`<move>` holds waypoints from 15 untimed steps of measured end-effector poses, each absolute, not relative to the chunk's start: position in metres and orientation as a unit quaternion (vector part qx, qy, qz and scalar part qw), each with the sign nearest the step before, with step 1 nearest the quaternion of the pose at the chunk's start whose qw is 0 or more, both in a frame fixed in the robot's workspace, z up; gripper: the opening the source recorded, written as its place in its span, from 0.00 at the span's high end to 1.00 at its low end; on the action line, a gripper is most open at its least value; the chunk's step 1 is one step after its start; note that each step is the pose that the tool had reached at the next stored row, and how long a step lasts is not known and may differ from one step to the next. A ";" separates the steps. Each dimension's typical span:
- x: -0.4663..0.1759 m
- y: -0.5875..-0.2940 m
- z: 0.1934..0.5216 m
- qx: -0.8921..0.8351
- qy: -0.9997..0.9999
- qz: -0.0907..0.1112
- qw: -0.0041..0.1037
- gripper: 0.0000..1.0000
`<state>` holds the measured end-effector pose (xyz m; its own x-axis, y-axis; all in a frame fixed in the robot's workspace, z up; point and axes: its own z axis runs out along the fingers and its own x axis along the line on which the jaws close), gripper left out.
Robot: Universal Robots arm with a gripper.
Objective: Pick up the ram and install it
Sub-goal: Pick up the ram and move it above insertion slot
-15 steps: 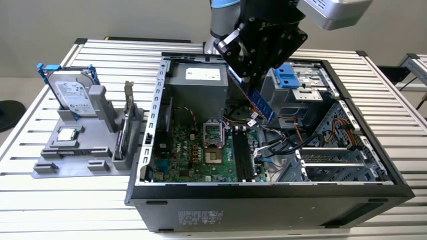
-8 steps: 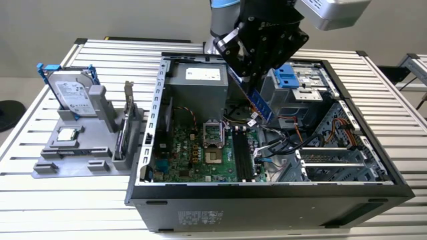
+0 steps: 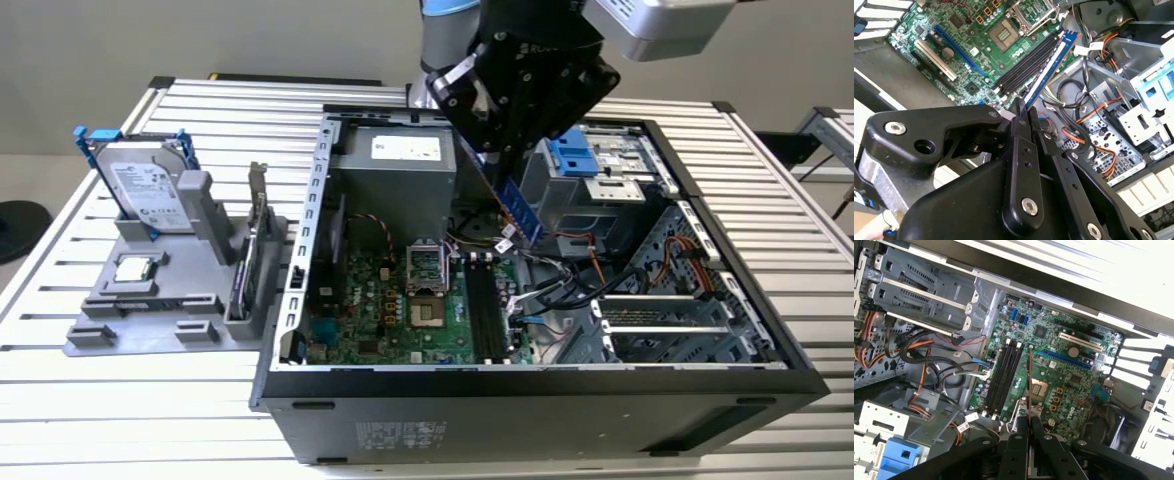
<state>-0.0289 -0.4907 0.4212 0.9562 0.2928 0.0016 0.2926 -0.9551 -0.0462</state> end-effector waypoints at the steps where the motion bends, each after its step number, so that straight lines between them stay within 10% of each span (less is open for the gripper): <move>1: -0.029 -0.491 0.421 -0.989 -0.144 0.003 0.023 1.00; 15: -0.029 -0.491 0.421 -0.995 -0.097 0.001 0.023 1.00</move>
